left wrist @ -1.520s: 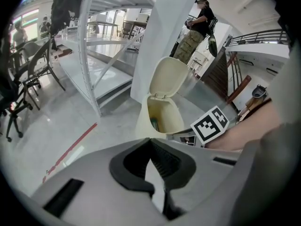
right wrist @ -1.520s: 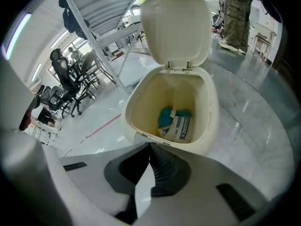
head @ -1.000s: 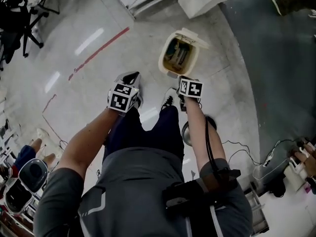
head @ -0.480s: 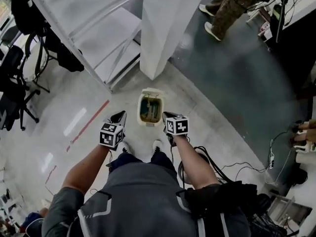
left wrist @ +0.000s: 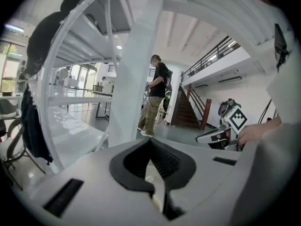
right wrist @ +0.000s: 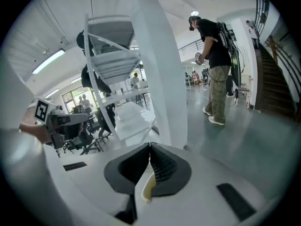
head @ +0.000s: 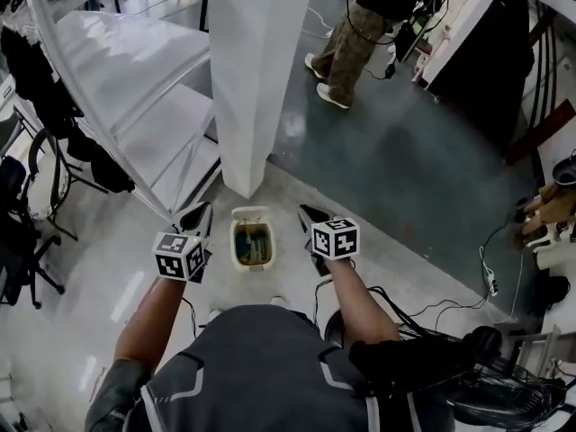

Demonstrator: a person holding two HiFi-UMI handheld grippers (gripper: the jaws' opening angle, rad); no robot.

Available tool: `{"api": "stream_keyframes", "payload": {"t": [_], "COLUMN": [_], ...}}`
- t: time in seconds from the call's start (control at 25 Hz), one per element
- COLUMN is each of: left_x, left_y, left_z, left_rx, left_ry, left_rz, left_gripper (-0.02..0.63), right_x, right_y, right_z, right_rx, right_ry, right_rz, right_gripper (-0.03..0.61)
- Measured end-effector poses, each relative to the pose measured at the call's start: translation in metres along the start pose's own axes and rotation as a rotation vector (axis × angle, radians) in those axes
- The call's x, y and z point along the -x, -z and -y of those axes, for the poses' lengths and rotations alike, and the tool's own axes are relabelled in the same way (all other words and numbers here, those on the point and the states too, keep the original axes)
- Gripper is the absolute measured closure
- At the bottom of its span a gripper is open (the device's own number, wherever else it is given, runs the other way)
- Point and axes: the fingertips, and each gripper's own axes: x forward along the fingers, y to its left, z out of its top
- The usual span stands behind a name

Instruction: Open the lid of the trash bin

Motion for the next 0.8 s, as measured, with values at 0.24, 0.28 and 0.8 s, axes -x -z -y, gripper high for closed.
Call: {"api": "stream_keyframes", "payload": {"t": [0.24,0.28,0.8], "left_x": [0.021,0.024,0.071], "left_y": [-0.074,-0.084,-0.157], "left_z": [0.011,0.015,0.03], "left_rx": [-0.017,-0.009,-0.091], "left_ry": [-0.005,0.011,-0.02], "left_rz": [0.19,0.211,0.311], "left_gripper": [0.606,0.606,0.606], "right_x": [0.053,0.061,0.159], "right_y": [-0.069,-0.081,-0.191], "right_z": [-0.003,-0.004,-0.036], "right_rx": [0.04,0.049,0.17], "right_ry": [0.034,0.038,0.08], "right_rz": [0.175,0.206,0.528], "right_gripper": [0.551,0.551,0.552]}}
